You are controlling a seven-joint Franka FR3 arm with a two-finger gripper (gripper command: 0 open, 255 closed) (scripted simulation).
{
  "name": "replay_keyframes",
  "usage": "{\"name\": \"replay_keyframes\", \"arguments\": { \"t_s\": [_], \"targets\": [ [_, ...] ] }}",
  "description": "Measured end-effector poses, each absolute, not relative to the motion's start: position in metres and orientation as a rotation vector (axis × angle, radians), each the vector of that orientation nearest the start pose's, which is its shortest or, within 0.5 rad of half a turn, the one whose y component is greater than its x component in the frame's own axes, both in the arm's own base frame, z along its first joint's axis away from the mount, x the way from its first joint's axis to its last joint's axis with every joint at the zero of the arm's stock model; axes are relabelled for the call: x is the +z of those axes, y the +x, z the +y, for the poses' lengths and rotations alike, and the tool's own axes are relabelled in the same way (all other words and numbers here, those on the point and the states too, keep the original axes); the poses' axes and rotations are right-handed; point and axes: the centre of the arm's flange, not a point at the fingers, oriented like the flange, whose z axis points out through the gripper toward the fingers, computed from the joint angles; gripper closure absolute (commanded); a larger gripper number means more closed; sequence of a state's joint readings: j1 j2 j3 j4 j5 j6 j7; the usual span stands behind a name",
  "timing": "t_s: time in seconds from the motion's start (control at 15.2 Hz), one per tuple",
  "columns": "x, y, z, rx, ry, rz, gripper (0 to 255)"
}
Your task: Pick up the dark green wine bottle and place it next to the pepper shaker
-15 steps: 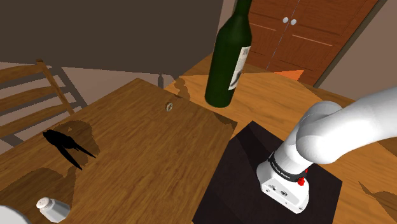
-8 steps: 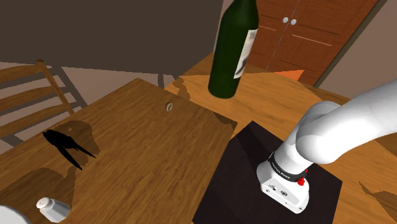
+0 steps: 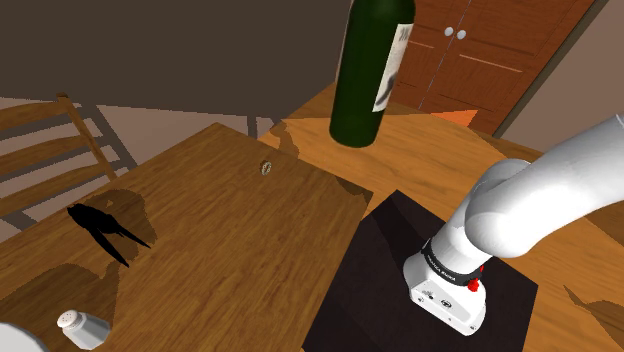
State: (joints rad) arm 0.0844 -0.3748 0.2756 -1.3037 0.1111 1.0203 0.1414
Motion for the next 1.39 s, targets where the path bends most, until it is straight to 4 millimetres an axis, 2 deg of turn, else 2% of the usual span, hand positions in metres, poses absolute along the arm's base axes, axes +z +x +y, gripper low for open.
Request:
{"name": "replay_keyframes", "arguments": {
  "t_s": [0.66,1.39],
  "targets": [
    [0.798,0.272,0.289,-0.116,-3.101,-0.417,255],
    [0.735,0.255,0.42,-0.116,-3.103,-0.418,255]
  ]
}}
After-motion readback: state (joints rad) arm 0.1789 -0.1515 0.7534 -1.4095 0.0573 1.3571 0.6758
